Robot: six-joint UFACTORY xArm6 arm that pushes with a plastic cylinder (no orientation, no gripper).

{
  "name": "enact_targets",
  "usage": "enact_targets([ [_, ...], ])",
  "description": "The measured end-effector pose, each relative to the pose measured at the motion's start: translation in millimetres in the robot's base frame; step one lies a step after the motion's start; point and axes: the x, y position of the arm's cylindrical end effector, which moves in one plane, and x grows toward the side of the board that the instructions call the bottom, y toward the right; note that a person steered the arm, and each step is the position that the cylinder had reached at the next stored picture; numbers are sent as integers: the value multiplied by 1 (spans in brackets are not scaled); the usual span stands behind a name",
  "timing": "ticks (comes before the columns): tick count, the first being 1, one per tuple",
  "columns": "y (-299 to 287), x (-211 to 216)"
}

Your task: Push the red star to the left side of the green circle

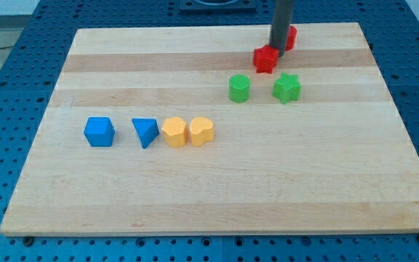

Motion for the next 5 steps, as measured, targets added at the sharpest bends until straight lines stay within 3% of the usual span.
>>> enact_targets([
  [1, 6, 4],
  [2, 51, 15],
  [5, -17, 21],
])
